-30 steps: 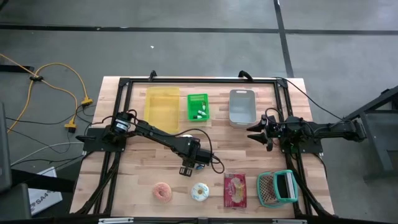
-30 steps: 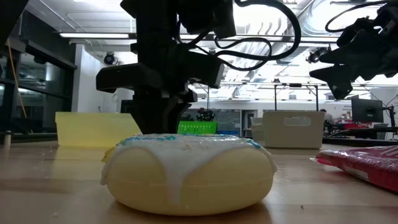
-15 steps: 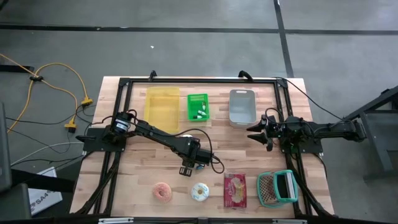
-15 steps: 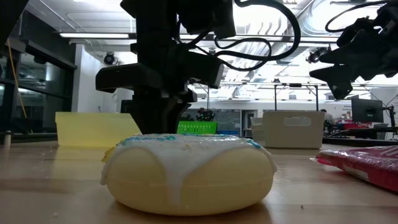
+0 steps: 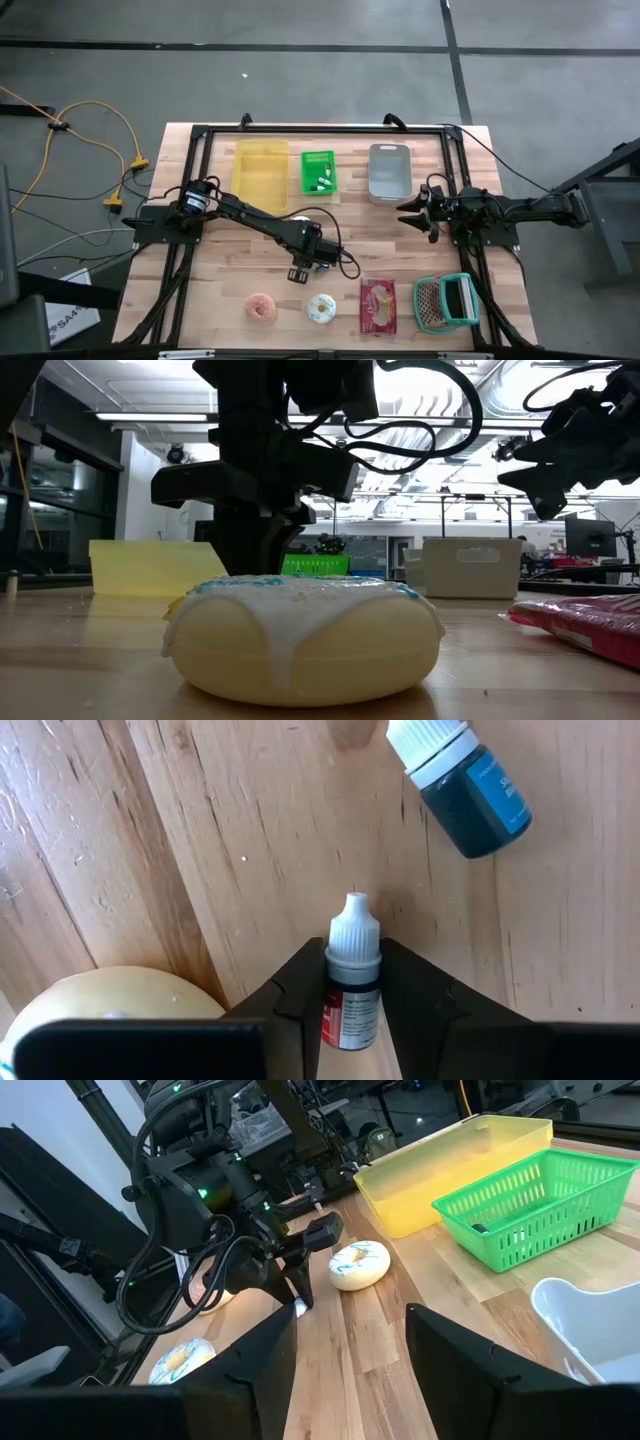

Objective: Pick & Place Food Item
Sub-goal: Put the red food coloring bottle into the green bin

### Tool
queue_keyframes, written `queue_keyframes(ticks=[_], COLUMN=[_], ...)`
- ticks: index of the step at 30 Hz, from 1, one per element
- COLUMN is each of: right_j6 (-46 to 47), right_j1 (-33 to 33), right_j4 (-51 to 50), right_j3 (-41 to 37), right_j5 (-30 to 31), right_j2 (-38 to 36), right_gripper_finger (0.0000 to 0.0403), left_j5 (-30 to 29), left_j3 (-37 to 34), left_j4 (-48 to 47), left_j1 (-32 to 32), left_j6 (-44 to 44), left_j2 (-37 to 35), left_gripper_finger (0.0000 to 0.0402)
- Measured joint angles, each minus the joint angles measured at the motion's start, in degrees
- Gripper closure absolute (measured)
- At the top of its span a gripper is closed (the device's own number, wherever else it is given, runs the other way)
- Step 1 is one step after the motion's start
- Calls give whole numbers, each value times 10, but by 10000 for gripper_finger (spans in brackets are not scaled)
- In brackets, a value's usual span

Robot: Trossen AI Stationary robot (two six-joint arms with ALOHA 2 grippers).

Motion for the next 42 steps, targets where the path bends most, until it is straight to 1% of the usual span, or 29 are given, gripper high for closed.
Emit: queue_keyframes(ticks=[17,22,27,33,37,42], right_j6=[0,0,0,0,0,0], right_j1=[0,0,0,0,0,0], right_j4=[0,0,0,0,0,0], right_j3=[0,0,0,0,0,0], right_j5=[0,0,0,0,0,0], right_j2=[0,0,0,0,0,0], right_gripper_finger=[228,228,228,228,228,228], left_j5=[0,-1,-1,-2,-15,-16], left_j3=[0,11,38,100,135,151], left_j4=[2,4,4,2,2,2], left_j1=[0,0,0,6,12,16], left_j6=[-5,-10,-11,-2,3,15], left_j2=[0,0,0,0,0,0], left_gripper_finger=[325,325,326,326,326,326])
